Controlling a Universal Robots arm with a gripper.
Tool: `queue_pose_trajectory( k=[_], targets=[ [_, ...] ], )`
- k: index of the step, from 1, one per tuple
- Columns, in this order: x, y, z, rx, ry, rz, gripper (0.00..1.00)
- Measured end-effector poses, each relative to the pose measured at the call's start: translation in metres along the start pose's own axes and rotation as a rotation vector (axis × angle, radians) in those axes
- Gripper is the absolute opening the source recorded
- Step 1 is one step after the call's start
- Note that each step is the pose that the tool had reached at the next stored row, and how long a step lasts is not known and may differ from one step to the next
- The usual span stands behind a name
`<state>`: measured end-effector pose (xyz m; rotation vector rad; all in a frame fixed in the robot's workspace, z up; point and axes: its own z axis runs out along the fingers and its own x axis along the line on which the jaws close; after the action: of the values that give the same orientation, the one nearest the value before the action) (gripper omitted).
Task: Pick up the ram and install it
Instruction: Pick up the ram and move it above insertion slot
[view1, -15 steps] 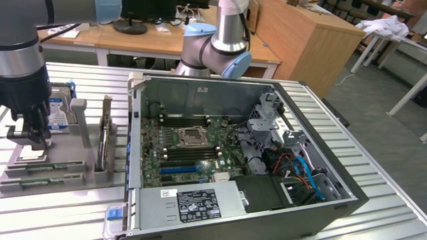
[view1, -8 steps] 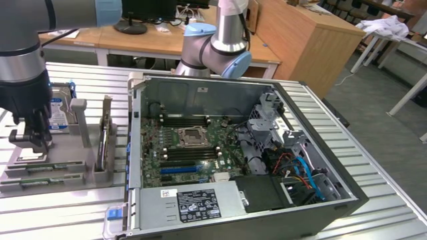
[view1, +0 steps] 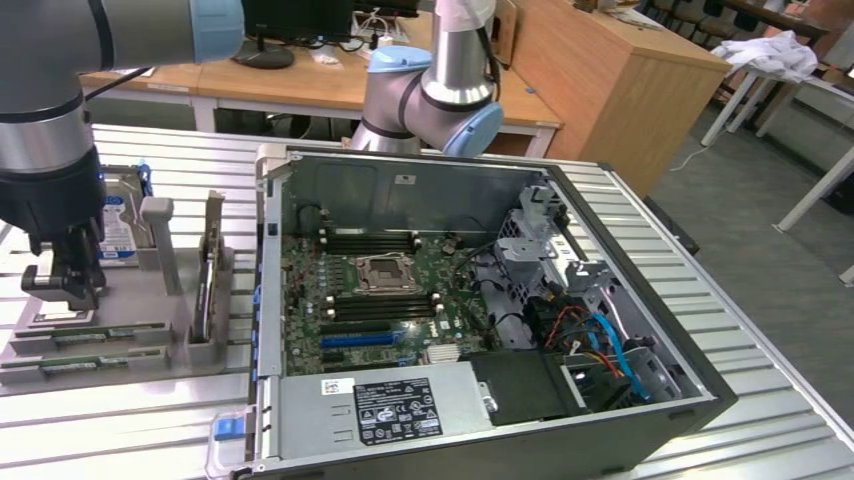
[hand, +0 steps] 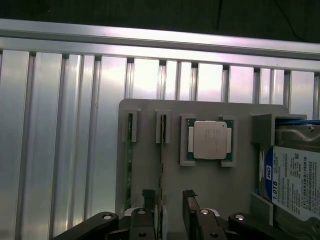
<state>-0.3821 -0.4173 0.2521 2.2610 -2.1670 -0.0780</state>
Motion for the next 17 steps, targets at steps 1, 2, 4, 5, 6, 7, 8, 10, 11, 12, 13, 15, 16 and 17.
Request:
queue_pose_trajectory(
  k=[1, 2, 4, 5, 6, 7, 8, 10, 11, 12, 13, 15, 16, 17],
  targets=[
    [0.000, 0.0000, 0.0000, 0.0000, -0.0001, 0.000, 0.36],
    [0.000, 0.0000, 0.0000, 0.0000, 0.0000, 0.000, 0.36],
    [0.000, 0.0000, 0.0000, 0.0000, 0.0000, 0.000, 0.36],
    [0.001, -0.0001, 0.0001, 0.0002, -0.0001, 0.000, 0.36],
    [0.002, 0.0000, 0.0000, 0.0001, 0.0000, 0.000, 0.36],
    [0.003, 0.0002, 0.0000, 0.0000, 0.0000, 0.000, 0.36],
    [0.004, 0.0003, -0.0001, 0.0000, 0.0000, 0.000, 0.36],
    [0.006, 0.0005, -0.0001, 0.0001, 0.0000, 0.000, 0.36],
    [0.008, 0.0006, -0.0001, 0.0001, -0.0001, 0.000, 0.36],
    [0.009, 0.0007, -0.0002, 0.0001, 0.0000, 0.000, 0.36],
    [0.010, 0.0008, -0.0002, 0.0001, 0.0000, 0.000, 0.36],
    [0.013, 0.0011, -0.0003, 0.0000, -0.0001, 0.000, 0.36],
    [0.014, 0.0013, -0.0003, 0.0001, -0.0001, 0.000, 0.36],
    [0.016, 0.0014, -0.0003, 0.0002, -0.0001, 0.000, 0.36]
  ],
)
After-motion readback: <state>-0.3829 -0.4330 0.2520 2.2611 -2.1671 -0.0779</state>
